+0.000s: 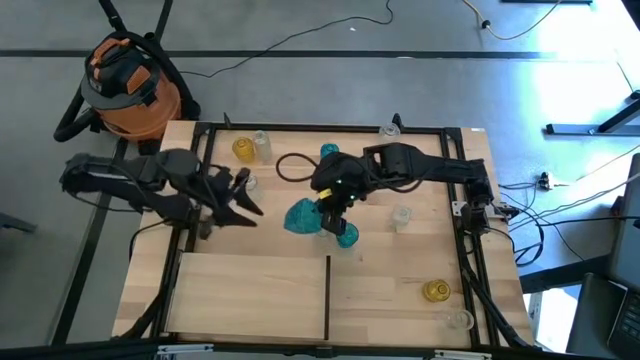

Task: Sort vases onto shelf
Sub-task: Put the blue vase on the shelf

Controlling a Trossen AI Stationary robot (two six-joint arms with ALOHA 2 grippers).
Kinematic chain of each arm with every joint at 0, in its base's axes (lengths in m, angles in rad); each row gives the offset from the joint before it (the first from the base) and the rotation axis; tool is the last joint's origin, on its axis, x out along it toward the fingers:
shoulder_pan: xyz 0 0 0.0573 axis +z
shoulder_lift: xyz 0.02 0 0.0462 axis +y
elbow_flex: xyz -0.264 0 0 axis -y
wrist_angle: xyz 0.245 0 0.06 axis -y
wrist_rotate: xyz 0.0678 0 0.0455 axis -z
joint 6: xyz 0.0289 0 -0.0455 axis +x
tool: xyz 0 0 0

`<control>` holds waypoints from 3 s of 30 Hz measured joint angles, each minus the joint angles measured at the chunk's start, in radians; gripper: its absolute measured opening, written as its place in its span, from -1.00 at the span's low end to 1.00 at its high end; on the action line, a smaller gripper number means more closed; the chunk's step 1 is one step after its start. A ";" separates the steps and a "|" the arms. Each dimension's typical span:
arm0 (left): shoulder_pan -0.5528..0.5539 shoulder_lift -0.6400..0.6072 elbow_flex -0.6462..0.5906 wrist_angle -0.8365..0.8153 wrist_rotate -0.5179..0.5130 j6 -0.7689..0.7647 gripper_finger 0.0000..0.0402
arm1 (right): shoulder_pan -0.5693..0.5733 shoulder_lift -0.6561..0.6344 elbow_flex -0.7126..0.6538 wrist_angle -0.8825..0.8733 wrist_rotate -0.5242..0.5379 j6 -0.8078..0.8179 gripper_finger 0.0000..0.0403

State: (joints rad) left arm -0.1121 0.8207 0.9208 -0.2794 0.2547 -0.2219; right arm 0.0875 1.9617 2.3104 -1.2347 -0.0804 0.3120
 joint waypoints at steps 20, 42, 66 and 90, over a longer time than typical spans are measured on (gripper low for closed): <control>-0.070 0.263 0.127 -0.073 -0.385 0.048 -0.18 | -0.058 -0.001 0.000 -0.041 -0.052 -0.085 -0.95; 0.031 0.366 0.127 -0.052 -0.325 0.128 0.77 | -0.058 -0.003 0.000 -0.052 -0.071 -0.088 -0.95; 0.067 0.530 0.163 0.041 -0.193 0.058 0.50 | -0.083 0.035 -0.008 -0.002 -0.164 -0.115 -0.94; -0.093 0.245 0.172 -0.095 -0.532 -0.147 0.50 | -0.080 -0.124 -0.006 0.207 -0.091 -0.108 -0.57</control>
State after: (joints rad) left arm -0.2048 1.0653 1.0931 -0.3741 -0.2772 -0.3689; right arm 0.0074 1.8372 2.3043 -1.0278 -0.1715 0.2040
